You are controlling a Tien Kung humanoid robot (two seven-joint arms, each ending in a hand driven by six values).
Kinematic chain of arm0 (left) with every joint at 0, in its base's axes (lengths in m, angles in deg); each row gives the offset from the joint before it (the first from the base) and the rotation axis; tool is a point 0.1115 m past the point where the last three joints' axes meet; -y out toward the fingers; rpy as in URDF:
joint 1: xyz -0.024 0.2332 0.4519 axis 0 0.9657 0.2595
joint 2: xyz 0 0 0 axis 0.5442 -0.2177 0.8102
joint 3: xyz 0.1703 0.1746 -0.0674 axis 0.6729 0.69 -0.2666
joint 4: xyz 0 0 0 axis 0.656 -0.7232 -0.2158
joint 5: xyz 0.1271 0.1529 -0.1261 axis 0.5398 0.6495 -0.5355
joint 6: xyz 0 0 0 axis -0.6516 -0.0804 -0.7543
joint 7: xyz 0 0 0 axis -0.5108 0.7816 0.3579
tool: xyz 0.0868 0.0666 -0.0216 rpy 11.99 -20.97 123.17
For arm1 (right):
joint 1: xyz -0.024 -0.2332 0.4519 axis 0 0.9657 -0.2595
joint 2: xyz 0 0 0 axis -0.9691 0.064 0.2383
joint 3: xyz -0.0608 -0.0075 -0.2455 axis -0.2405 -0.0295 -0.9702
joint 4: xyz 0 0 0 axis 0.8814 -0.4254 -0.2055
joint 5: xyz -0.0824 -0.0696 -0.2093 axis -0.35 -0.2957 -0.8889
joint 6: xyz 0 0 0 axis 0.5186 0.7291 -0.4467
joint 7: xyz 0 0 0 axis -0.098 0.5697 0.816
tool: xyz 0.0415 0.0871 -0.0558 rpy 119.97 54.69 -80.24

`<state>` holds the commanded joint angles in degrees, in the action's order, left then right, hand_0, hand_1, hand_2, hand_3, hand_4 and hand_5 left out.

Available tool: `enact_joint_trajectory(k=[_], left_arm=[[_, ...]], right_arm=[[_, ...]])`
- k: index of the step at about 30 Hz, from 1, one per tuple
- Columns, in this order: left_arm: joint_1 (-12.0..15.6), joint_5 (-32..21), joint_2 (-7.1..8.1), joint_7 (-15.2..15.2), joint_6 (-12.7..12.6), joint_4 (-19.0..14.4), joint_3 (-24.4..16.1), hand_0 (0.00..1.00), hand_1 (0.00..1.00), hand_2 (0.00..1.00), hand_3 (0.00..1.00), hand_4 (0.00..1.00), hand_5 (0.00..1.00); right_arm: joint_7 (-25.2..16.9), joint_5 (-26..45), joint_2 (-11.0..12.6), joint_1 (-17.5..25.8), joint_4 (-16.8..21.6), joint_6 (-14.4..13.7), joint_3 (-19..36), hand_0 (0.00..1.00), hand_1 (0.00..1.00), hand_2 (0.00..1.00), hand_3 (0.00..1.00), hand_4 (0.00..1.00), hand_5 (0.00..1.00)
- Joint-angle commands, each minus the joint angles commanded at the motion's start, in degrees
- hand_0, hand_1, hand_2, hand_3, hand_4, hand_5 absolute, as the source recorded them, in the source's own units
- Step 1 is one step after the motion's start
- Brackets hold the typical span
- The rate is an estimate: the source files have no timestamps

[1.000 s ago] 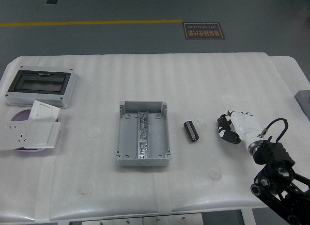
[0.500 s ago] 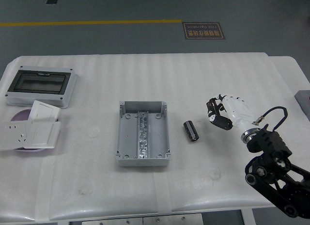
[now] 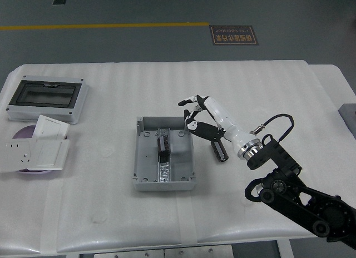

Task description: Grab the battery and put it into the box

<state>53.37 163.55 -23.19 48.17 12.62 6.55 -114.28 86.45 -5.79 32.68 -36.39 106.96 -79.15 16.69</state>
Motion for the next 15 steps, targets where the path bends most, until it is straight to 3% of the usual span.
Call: enact_joint_trajectory(k=[4, 5, 10, 11, 15], left_arm=[[0.1, 0.1, 0.05, 0.0, 0.0, 0.0, -0.2, 0.640, 0.610, 0.563, 0.610, 0.536, 0.018], [0.1, 0.2, 0.05, 0.1, 0.0, 0.0, -0.2, 0.641, 0.607, 0.562, 0.607, 0.525, 0.014], [0.1, 0.2, -0.04, 0.0, 0.0, 0.0, -0.2, 0.641, 0.607, 0.562, 0.607, 0.525, 0.014], [0.0, 0.1, -0.06, 0.0, 0.0, 0.0, -0.1, 0.640, 0.605, 0.559, 0.604, 0.519, 0.012], [-0.1, -0.1, -0.06, -0.1, 0.0, 0.0, 0.0, 0.640, 0.605, 0.559, 0.604, 0.519, 0.012]], right_arm=[[-0.1, 2.9, -0.3, -0.4, -1.0, 0.5, -1.5, 0.895, 0.604, 0.393, 0.708, 0.388, 0.247], [0.0, 2.7, -0.3, -0.3, -1.0, 0.4, -1.5, 0.998, 0.802, 0.782, 0.831, 0.604, 0.372], [2.5, -2.2, 0.7, 0.6, -1.1, -0.1, 0.9, 0.998, 0.802, 0.782, 0.831, 0.604, 0.372], [3.3, -3.5, 1.2, 0.8, -1.2, -0.1, 1.4, 0.998, 0.911, 0.881, 0.921, 0.661, 0.440], [7.3, -9.5, 3.8, 1.4, -1.2, 1.9, 3.2, 0.998, 0.911, 0.881, 0.921, 0.661, 0.440]])
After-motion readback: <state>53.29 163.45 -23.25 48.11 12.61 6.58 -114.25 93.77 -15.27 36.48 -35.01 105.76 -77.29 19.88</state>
